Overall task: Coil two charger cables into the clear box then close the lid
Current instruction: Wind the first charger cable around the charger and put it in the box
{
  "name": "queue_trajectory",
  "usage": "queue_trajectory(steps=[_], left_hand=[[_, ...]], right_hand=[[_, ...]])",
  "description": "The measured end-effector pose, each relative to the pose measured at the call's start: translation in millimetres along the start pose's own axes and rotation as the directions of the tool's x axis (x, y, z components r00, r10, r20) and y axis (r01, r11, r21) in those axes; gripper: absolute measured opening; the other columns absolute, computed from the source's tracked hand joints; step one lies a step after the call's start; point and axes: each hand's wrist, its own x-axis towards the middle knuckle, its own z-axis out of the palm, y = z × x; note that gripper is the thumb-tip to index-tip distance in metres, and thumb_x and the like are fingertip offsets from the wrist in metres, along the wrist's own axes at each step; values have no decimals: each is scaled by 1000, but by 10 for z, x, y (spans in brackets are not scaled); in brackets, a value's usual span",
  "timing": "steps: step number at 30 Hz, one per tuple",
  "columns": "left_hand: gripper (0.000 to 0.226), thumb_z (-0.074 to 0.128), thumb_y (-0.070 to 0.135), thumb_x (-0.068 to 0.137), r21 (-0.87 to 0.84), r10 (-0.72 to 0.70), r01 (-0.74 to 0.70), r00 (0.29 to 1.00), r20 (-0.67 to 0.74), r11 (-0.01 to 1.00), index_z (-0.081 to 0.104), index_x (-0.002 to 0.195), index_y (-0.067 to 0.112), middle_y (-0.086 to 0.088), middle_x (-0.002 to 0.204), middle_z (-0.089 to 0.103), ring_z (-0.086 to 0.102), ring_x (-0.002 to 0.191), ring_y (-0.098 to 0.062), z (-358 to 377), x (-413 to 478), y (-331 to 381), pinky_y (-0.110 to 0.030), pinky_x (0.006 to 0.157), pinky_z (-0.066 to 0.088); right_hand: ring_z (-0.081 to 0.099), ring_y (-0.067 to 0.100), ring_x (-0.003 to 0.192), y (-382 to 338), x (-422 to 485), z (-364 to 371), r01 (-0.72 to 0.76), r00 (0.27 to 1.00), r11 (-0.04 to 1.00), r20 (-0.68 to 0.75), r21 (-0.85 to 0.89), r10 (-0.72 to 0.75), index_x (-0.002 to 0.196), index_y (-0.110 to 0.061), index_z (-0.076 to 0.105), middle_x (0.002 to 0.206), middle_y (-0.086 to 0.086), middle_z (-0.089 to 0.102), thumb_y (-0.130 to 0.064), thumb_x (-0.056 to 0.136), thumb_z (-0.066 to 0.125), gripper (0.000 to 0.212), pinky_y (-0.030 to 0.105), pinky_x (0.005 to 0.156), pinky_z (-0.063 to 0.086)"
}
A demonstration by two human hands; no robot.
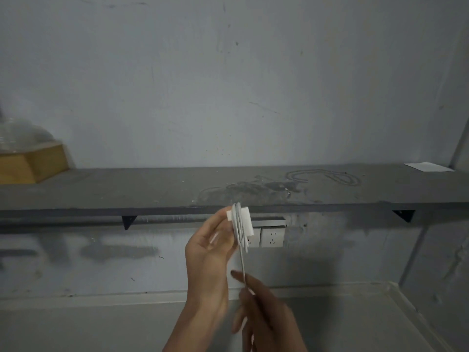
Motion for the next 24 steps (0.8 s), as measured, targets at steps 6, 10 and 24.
queue_trajectory(steps=[6, 10, 24], left_hand=[[30, 66, 1, 85, 365, 211, -221, 975, 67, 904, 72, 102, 25, 1, 95, 76, 71, 93, -13, -111, 132, -59, -31, 83, 57], [12, 74, 24, 82, 337, 171, -212, 974, 149, 917, 77, 91, 31, -6, 100, 74, 69, 99, -23, -69, -80, -73, -43, 88, 56], [28, 76, 14, 68, 157, 80, -143, 932, 352, 977, 77, 94, 23, -1, 91, 79, 73, 82, -7, 121, -479, 243, -12, 65, 52]], right_hand=[[66, -5, 65, -381, -93, -400, 218, 974, 907, 131, -360, -183, 106, -61, 53, 66, -26, 68, -51, 85, 46, 24, 8, 65, 48], [66, 6, 70, -671, 133, -904, 406, 799, 547, -6, -732, -601, 94, -32, 71, 76, -18, 71, -39, 89, 54, 19, 27, 68, 51], [65, 20, 66, -372, 760, -896, 388, 900, 918, -180, -79, -396, 73, -27, 72, 74, -5, 73, -39, 77, 70, 12, 29, 63, 49]])
